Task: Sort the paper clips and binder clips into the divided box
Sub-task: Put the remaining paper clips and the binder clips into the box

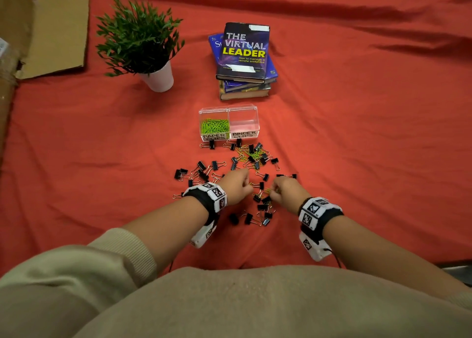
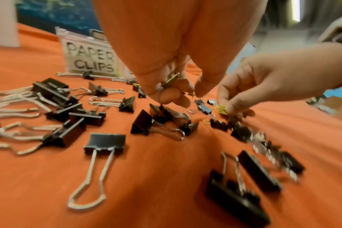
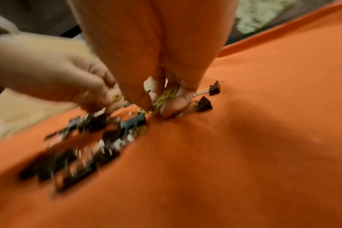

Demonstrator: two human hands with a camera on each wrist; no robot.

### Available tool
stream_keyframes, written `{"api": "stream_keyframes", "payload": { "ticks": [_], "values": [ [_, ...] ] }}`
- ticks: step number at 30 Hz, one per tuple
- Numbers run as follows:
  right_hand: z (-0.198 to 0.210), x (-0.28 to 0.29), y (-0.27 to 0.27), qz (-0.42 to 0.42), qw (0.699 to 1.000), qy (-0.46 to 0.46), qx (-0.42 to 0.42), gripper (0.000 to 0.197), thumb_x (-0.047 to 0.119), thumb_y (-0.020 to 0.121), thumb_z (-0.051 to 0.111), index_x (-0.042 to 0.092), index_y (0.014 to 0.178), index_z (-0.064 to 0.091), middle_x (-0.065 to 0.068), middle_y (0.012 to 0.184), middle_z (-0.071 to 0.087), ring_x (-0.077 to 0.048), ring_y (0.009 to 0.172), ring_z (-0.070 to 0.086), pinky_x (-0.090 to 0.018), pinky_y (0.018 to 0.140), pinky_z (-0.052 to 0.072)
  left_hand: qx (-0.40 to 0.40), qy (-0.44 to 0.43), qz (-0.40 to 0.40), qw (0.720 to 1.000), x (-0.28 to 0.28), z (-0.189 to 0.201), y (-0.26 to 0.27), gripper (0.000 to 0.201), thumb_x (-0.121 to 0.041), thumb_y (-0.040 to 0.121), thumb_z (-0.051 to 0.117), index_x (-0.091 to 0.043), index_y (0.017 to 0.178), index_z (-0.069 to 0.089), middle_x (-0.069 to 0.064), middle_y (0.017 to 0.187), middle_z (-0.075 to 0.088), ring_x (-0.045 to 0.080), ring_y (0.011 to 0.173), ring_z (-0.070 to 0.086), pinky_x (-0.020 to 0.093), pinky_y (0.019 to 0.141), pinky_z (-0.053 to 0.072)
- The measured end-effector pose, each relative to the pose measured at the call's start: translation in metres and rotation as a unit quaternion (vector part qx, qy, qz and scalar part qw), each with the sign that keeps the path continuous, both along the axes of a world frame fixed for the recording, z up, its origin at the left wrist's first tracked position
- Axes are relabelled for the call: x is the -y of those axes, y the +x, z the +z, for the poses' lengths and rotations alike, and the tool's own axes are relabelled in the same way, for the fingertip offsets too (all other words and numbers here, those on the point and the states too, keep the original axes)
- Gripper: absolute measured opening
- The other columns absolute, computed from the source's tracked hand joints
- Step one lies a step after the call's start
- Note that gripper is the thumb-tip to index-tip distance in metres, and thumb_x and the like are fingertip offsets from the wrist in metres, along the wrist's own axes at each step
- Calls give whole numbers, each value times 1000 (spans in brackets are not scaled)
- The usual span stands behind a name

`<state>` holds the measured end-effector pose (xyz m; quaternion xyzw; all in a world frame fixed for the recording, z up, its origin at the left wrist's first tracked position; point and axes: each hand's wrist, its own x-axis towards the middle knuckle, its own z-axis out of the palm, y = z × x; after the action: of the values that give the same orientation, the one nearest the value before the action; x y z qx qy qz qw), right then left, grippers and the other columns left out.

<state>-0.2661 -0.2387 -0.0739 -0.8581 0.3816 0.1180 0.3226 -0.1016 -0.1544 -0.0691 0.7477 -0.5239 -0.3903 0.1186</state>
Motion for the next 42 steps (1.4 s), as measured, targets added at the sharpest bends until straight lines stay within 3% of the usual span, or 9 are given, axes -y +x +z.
{"api": "stream_keyframes", "payload": {
  "ticks": [3,10,13,16,18,22,24,29,42],
  "values": [
    [5,10,1,-137,978,145,60,7,12,86,63,8,80,65,-7,75,67,-17,64,58,-27,61,48,-62,4,63,996,3,7,7,11,-14,85,57,-17,80,48,-7,69,51,12,63,48,23,53,36],
    [26,23,4,-319,834,410,186,16,-8,88,51,1,92,64,-10,72,59,-13,54,53,-17,50,47,-191,36,150,970,7,13,2,21,-5,91,38,-19,90,54,-3,61,50,11,48,39,17,40,30],
    [28,21,3,-346,790,459,212,26,-8,88,36,0,85,60,-9,71,51,-15,59,49,-19,49,45,-167,49,133,976,8,11,-5,27,-12,93,37,-18,82,61,-5,61,50,12,52,42,22,49,33],
    [26,17,2,-364,758,501,207,24,3,88,34,5,75,54,-9,70,50,-16,58,49,-21,48,43,-50,58,62,995,6,4,-14,18,-27,92,46,-19,78,54,-1,70,54,18,65,49,28,59,38],
    [24,15,5,-358,778,484,179,25,10,91,40,7,70,53,-8,68,51,-16,53,50,-23,46,40,31,60,7,998,3,-1,-20,19,-36,89,53,-17,86,53,3,84,61,21,76,56,29,65,43],
    [14,11,9,-207,950,229,37,23,16,88,54,9,66,58,-4,61,51,-12,49,46,-20,44,35,128,45,-78,988,1,-5,-27,33,-43,89,56,-14,104,54,8,106,63,29,97,61,37,76,49],
    [9,6,8,-98,990,98,-6,20,18,84,59,10,66,55,-4,66,53,-15,58,48,-24,52,36,137,40,-88,986,1,-5,-26,35,-41,89,57,-13,109,54,11,112,62,31,104,60,38,81,48],
    [1,-5,2,32,999,25,-25,14,26,83,65,13,86,59,2,80,50,-16,78,48,-27,69,37,123,39,-113,985,0,-2,-20,31,-33,91,57,-9,110,54,12,117,60,31,109,57,35,84,46],
    [6,24,-11,-89,996,18,-4,17,24,89,60,8,86,64,-3,88,56,-16,79,51,-24,66,36,85,73,-85,990,-3,6,1,16,-26,79,60,-20,92,52,3,98,62,26,89,61,33,73,51]
  ]
}}
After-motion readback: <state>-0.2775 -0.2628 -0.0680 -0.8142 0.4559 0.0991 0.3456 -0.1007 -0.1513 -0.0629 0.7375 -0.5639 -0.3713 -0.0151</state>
